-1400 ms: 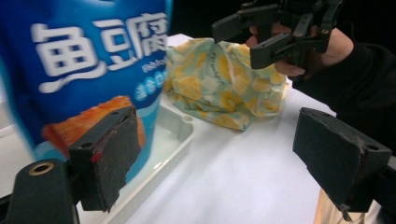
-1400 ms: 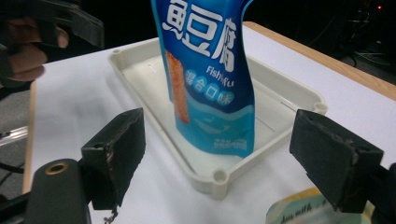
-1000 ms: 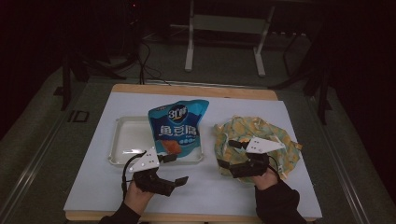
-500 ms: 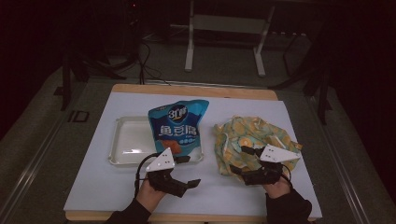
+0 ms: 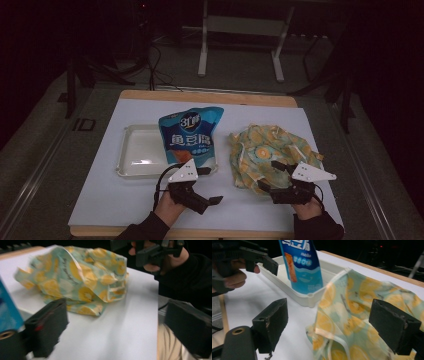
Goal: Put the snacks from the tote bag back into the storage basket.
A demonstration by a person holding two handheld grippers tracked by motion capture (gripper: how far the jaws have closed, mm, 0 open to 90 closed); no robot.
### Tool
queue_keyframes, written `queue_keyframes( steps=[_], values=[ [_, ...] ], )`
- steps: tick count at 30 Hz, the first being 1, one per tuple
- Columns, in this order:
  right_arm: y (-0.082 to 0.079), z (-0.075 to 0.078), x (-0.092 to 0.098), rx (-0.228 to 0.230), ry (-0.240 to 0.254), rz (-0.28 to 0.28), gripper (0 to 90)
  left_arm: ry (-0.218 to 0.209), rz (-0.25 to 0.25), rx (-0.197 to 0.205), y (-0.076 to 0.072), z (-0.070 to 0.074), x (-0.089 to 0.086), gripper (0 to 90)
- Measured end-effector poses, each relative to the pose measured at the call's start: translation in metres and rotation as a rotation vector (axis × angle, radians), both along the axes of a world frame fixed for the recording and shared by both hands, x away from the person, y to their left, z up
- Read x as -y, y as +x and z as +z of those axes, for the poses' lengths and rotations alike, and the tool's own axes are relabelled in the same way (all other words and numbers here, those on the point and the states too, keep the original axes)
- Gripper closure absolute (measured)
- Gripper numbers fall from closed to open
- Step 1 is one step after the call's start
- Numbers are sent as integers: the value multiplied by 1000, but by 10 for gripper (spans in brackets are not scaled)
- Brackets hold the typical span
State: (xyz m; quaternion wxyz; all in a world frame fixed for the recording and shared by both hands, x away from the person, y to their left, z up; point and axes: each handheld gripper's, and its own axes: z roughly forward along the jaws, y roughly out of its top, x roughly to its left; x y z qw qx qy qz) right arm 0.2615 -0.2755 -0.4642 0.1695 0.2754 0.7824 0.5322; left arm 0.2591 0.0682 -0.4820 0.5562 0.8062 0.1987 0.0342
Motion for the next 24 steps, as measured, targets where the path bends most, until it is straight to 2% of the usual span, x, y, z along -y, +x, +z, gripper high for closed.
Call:
queue_keyframes(
  steps=[7,16,24],
  values=[
    [-5,-2,13,2,19,-30,154,1,7,16,-1,-3,0,28],
    [-6,-3,21,17,3,-55,154,27,45,32,-4,-11,-2,28],
    [-7,-6,25,16,2,-65,154,36,47,37,-4,-14,-5,28]
  ],
)
